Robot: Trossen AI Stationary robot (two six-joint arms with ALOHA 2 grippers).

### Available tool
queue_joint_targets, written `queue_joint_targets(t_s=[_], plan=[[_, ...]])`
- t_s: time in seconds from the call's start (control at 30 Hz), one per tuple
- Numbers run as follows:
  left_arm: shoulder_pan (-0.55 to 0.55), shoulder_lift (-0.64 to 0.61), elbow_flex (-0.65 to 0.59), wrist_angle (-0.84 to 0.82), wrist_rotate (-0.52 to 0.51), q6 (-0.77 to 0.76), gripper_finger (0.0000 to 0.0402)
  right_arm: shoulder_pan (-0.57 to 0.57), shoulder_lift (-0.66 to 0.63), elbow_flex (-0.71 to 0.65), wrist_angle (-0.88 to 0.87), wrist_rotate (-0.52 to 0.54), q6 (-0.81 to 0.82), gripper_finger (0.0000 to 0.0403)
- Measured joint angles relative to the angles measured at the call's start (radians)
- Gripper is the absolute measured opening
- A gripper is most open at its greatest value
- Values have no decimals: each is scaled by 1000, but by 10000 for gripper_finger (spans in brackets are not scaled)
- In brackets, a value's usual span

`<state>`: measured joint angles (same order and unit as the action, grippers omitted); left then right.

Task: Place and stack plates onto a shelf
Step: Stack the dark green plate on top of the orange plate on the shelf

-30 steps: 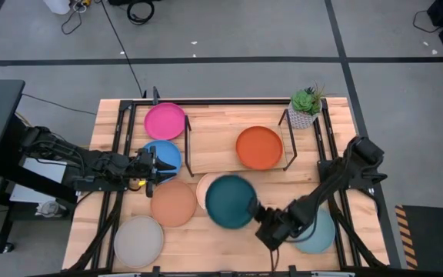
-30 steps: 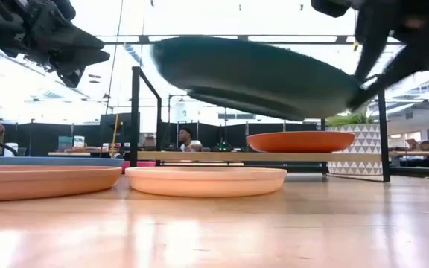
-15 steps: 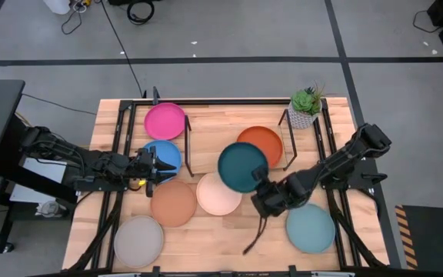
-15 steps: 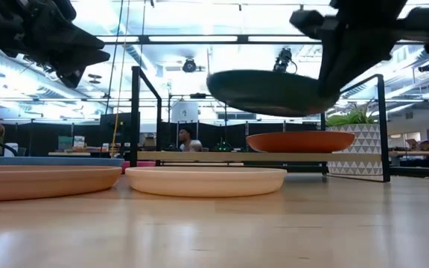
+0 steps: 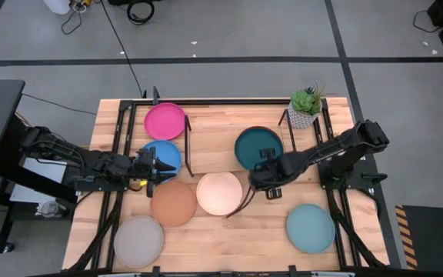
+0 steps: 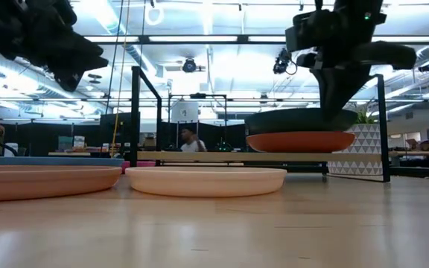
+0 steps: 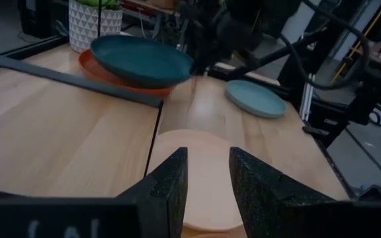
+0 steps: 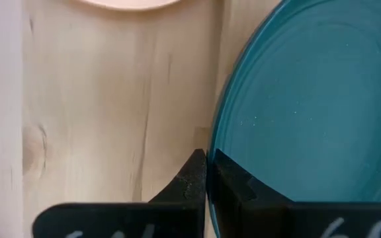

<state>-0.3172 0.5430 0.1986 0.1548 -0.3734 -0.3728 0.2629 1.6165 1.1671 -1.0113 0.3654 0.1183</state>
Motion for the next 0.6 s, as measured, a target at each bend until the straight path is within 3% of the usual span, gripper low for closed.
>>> queue_joint_targets(t_s=[0.6], plan=[[0,0,0,-35,0,-9,119,-89,0,0,0,-78,-9,18]])
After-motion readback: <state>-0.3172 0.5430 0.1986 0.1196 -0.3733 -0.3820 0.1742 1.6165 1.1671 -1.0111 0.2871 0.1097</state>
